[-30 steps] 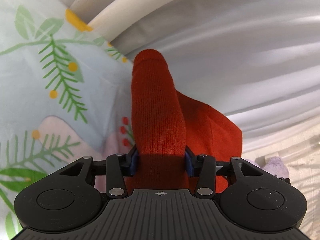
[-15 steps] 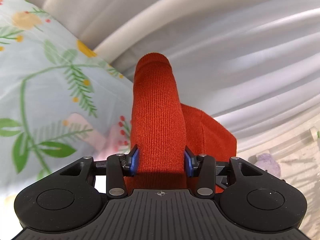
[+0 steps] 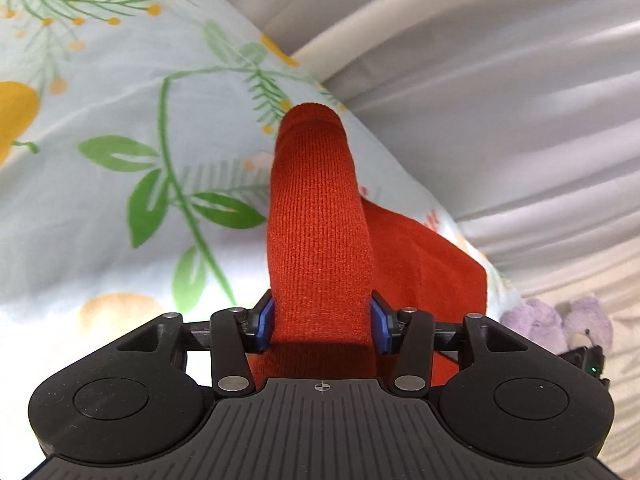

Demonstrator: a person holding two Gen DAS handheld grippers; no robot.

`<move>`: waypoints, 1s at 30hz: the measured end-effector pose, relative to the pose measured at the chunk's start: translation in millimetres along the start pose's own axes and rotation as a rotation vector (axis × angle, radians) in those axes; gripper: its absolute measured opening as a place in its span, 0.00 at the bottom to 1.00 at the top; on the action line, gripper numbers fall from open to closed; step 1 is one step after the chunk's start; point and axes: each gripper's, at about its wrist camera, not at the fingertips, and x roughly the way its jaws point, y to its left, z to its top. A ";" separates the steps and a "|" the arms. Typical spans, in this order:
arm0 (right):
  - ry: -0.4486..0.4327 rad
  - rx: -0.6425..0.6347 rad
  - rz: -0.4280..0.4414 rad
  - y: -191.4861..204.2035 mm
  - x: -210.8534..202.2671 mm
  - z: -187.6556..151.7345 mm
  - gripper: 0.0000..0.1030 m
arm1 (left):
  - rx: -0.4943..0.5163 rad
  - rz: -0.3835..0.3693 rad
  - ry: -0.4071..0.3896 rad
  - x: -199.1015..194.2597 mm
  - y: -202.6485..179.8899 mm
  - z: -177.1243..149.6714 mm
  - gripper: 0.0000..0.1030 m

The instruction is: Fold small clothes

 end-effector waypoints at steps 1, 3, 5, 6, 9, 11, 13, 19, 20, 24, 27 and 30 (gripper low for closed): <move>-0.012 0.000 -0.025 -1.2 -0.8 -0.2 0.35 | -0.002 0.035 -0.005 -3.7 1.0 0.8 0.53; -0.051 -0.020 -0.142 1.3 -5.0 2.5 0.44 | 0.002 0.122 -0.056 -11.3 1.7 3.8 0.53; -0.150 -0.075 -0.329 8.6 -17.8 2.9 0.47 | 0.016 0.173 -0.143 -17.3 -2.0 7.0 0.54; -0.206 -0.108 -0.364 13.9 -23.0 2.7 0.47 | 0.020 0.202 -0.171 -16.6 -5.9 8.7 0.54; -0.274 -0.199 -0.311 39.6 -22.9 0.6 0.44 | 0.077 0.267 -0.204 1.8 -26.3 14.0 0.58; -0.240 -0.298 -0.323 60.6 7.2 -2.5 0.33 | 0.121 0.322 -0.222 22.6 -39.8 18.6 0.63; -0.196 -0.406 -0.402 75.8 49.4 -7.2 0.23 | 0.169 0.388 -0.263 38.2 -50.6 19.2 0.64; -0.257 -0.479 -0.592 63.4 96.4 11.9 0.13 | 0.272 0.535 -0.270 88.5 -59.1 28.5 0.80; -0.264 -0.492 -0.620 60.2 103.1 16.2 0.13 | 0.280 0.544 -0.269 93.9 -59.5 29.6 0.85; -0.337 -0.566 -0.665 48.7 116.7 15.0 0.14 | 0.263 0.539 -0.276 104.7 -56.7 32.2 0.95; -0.355 -0.553 -0.674 46.7 119.9 17.1 0.18 | 0.274 0.561 -0.281 111.8 -59.9 32.9 0.98; -0.362 -0.546 -0.680 45.9 117.0 16.4 0.22 | 0.264 0.526 -0.273 105.3 -57.0 31.3 0.97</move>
